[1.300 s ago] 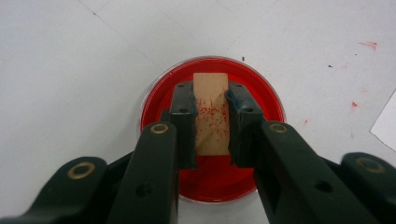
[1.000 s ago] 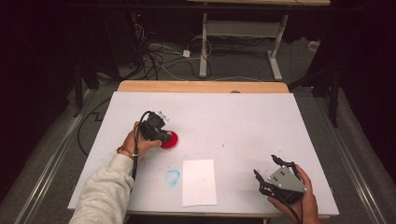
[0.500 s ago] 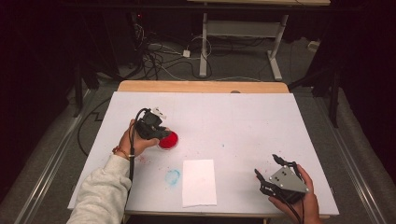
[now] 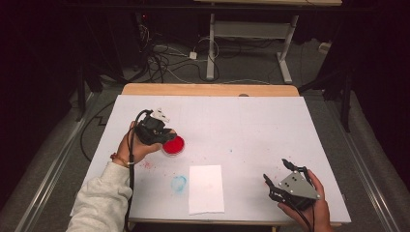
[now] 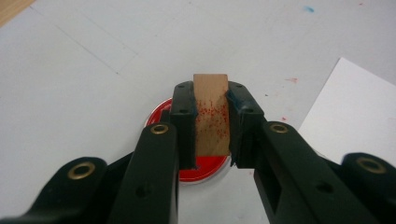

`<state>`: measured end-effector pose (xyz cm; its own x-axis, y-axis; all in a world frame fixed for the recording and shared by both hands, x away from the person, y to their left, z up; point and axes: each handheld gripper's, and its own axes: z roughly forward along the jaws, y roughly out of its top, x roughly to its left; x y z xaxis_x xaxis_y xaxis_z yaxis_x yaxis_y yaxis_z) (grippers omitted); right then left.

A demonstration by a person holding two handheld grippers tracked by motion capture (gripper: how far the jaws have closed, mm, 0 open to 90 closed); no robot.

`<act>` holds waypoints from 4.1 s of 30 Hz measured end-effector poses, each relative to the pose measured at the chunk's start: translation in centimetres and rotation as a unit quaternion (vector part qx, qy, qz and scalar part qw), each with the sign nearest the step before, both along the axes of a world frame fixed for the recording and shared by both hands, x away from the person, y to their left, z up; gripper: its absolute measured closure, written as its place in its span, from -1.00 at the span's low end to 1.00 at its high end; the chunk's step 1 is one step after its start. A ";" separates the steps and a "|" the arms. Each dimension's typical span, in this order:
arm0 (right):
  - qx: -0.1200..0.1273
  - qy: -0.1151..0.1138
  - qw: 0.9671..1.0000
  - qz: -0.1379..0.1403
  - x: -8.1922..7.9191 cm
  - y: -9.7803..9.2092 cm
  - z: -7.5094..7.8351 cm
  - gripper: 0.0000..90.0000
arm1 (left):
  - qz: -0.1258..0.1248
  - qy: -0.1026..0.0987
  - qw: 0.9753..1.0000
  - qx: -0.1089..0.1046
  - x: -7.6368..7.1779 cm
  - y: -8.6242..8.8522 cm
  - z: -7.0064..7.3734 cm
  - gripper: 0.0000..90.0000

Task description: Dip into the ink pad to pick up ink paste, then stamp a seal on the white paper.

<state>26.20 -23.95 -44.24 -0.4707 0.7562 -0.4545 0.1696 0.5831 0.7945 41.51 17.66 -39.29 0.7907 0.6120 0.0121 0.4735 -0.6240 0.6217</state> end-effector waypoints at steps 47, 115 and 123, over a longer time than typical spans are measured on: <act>-0.004 0.005 1.000 0.002 0.3 -0.2 -0.3 -0.38 | -0.009 0.068 0.997 0.044 2.2 -1.0 -5.2 0.64; -0.011 -0.005 1.000 -0.002 0.0 -0.1 0.0 -0.38 | 0.012 0.062 0.997 0.051 2.0 -1.6 -5.8 0.64; -0.004 -0.004 1.000 0.001 0.1 -0.1 -0.1 -0.38 | 0.006 0.030 0.999 0.033 1.3 -1.4 -4.3 0.64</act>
